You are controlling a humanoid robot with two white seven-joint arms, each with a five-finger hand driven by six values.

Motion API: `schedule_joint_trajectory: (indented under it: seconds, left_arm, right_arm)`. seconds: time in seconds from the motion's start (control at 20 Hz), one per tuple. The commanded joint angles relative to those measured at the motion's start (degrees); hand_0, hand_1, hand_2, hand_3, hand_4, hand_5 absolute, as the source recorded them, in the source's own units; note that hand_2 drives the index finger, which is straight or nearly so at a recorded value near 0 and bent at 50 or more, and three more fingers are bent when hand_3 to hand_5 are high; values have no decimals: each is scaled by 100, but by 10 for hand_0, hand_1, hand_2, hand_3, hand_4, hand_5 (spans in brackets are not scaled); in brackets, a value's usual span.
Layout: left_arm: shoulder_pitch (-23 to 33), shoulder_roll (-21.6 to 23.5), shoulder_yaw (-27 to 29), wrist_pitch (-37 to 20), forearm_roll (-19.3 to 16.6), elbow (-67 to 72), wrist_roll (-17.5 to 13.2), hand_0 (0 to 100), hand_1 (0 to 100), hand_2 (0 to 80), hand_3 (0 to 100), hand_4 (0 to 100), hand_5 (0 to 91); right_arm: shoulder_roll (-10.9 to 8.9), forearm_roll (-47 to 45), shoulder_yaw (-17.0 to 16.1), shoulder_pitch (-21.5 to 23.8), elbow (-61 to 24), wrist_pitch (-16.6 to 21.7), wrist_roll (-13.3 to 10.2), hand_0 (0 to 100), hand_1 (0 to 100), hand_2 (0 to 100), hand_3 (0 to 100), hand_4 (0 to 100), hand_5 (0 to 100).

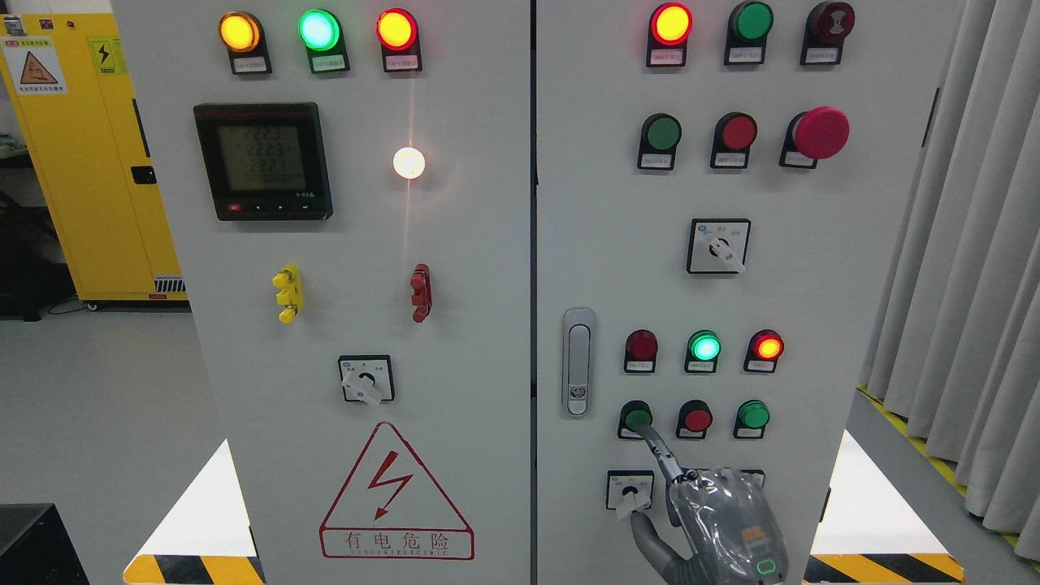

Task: Press green start button
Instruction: 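Press the green push button inward with the right hand's index finger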

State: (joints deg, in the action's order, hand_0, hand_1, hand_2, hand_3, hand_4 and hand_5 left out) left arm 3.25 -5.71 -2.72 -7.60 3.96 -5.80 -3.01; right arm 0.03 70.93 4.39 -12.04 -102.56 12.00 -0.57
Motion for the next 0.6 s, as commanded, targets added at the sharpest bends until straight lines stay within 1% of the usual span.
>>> schedule_joint_trajectory:
  seconds: [0.0,0.55]
  left_arm:
    - [0,0,0,-5,0,0,2,120,556,0,0,0,0]
    - [0,0,0,-5,0,0,2,120,556,0,0,0,0]
  right_arm:
    - [190,-9,54,-79,166,-5,118,471,815,4,911,989,1000]
    - [190,-88,-17,-158,254,-22,128,477,804,0,909,983,1000]
